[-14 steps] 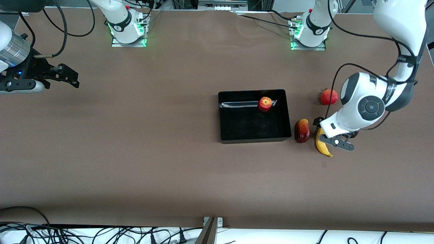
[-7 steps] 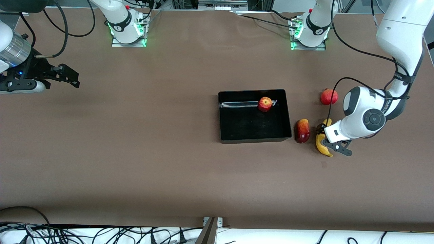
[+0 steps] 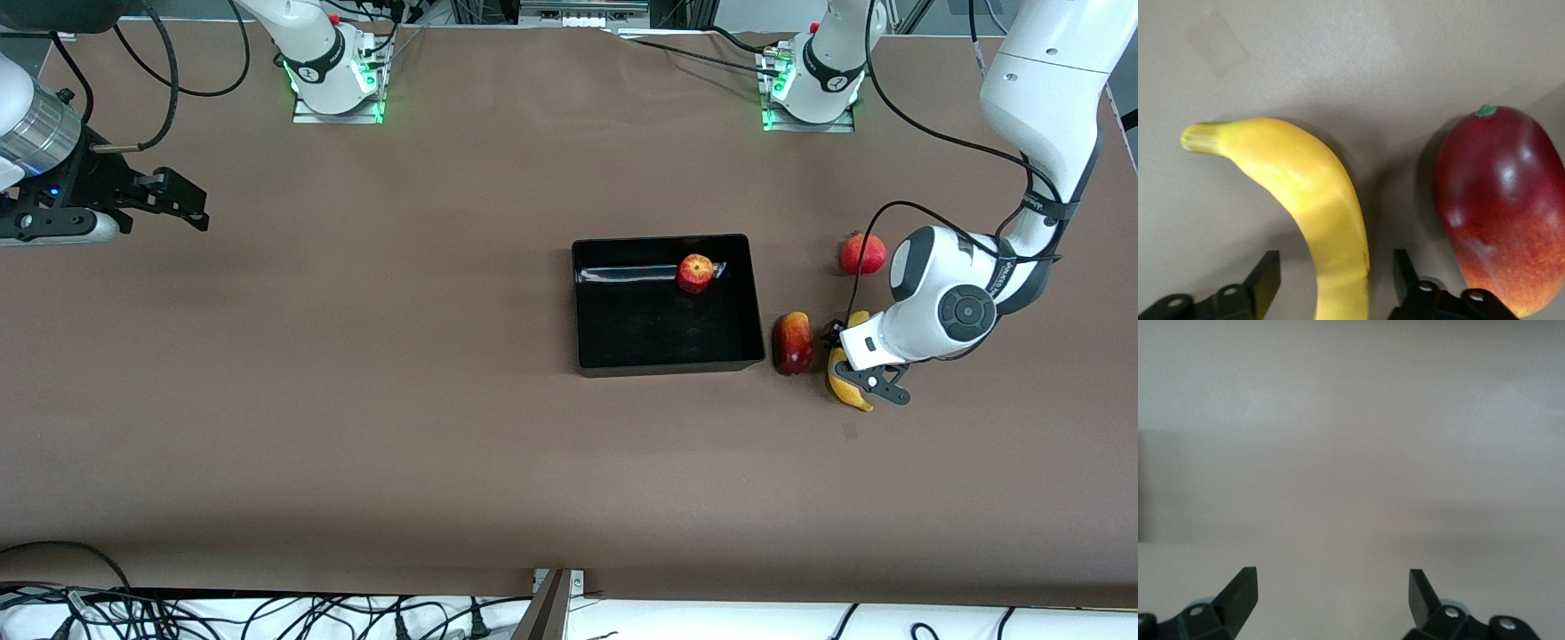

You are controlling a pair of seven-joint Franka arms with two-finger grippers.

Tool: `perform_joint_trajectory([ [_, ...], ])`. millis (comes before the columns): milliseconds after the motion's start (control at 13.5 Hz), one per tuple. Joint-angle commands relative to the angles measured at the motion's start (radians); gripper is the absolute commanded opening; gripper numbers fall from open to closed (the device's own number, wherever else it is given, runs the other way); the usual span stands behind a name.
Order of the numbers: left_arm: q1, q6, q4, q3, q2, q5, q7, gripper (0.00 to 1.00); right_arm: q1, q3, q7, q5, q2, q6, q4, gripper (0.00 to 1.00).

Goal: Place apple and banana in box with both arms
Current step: 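Move the left gripper to the yellow banana and grasp it, then lift the banana with the left gripper and lower it into the box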

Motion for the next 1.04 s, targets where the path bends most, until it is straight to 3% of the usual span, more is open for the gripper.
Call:
perform_joint_trajectory([
  [0,0.011,0.011,-0.008,-0.008,0.008,0.004,0.001,0.12,0.000,0.003,-0.009,-0.015,0.005,-0.014,0.018,1.00],
  [74,0.010,0.010,-0.006,-0.009,0.003,0.004,0.001,0.04,0.000,0.003,-0.009,-0.015,0.005,-0.012,0.018,1.00],
  [296,0.005,-0.004,0.010,-0.026,-0.061,0.004,-0.002,0.00,0.000,0.003,-0.009,-0.015,0.005,-0.012,0.018,1.00],
  [444,0.001,-0.064,0.033,-0.098,-0.131,0.004,-0.025,0.00,0.000,0.003,-0.009,-0.015,0.005,-0.011,0.018,1.00],
  [741,-0.045,-0.381,0.242,-0.288,-0.129,0.003,-0.338,0.02,0.002,0.003,-0.009,-0.015,0.005,-0.011,0.018,1.00],
  [963,-0.224,-0.417,0.311,-0.299,-0.100,-0.029,-0.618,0.05,0.000,0.003,-0.009,-0.015,0.005,-0.009,0.018,1.00],
])
